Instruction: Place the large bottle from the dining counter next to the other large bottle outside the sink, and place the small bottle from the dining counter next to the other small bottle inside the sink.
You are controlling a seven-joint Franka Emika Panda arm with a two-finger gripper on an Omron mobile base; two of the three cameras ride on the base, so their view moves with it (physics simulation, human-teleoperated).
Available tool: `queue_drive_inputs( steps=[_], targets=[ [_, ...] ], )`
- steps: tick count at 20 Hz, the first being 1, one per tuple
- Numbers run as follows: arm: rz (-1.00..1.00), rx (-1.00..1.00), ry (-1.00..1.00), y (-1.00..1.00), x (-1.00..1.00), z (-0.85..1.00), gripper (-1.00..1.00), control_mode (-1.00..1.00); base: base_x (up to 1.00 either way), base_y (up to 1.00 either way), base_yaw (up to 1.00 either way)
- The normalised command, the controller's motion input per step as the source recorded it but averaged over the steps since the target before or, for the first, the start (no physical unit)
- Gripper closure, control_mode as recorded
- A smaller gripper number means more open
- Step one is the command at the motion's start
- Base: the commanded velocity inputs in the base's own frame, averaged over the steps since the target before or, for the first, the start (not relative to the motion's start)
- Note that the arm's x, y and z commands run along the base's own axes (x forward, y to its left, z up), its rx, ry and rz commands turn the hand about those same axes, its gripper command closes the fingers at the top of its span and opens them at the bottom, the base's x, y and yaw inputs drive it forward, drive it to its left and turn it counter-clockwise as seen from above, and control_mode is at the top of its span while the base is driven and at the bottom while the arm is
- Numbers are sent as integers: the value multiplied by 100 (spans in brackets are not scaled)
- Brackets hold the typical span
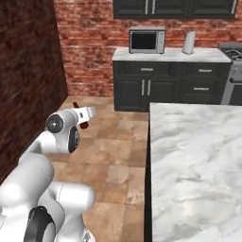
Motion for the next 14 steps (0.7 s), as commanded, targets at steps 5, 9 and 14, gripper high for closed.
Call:
queue_drive_inputs(
  steps=[5,9,14],
  targets=[
    [0,0,0,0,0,0,100,100,100,23,-7],
    [0,0,0,0,0,0,100,100,100,28,-12],
    [0,0,0,0,0,0,100,100,98,41,-22]
  ],
)
